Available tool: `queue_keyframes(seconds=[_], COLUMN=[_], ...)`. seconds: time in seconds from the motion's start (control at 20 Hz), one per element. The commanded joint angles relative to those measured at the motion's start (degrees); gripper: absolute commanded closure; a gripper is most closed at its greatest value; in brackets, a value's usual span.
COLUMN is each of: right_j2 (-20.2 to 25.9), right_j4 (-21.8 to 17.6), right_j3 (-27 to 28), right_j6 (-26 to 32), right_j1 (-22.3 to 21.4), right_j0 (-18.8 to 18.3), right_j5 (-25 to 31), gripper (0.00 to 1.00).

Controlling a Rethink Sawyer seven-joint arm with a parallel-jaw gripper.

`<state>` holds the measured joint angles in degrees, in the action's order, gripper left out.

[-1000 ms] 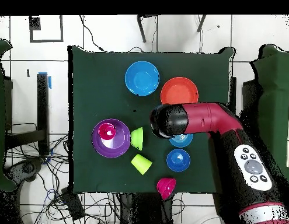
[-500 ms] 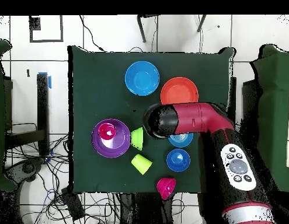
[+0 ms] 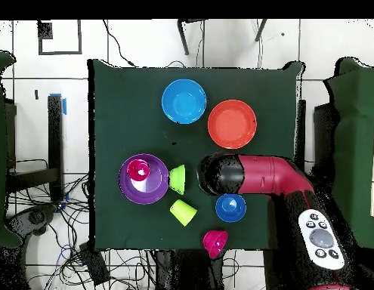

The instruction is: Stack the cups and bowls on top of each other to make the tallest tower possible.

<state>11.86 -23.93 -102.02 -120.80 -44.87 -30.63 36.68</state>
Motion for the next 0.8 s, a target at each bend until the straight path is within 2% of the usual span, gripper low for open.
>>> queue_keyframes(seconds=[0.05,0.25,0.5,0.7,0.8], right_j2=[-5.5,-6.0,-8.0,-10.2,-9.1], right_j4=[-1.3,-0.4,0.6,1.2,2.4], right_j3=[-4.7,-5.7,-5.2,-6.3,-7.7], right_j6=[-10.5,-10.5,-11.8,-12.3,-11.4], right_j1=[2.4,7.6,12.6,14.8,15.6], right_j0=[1.9,1.0,2.4,3.5,2.0], right_j5=[-5.7,-12.4,-18.9,-23.4,-24.6], gripper=[0.0,0.0,0.0,0.0,0.0])
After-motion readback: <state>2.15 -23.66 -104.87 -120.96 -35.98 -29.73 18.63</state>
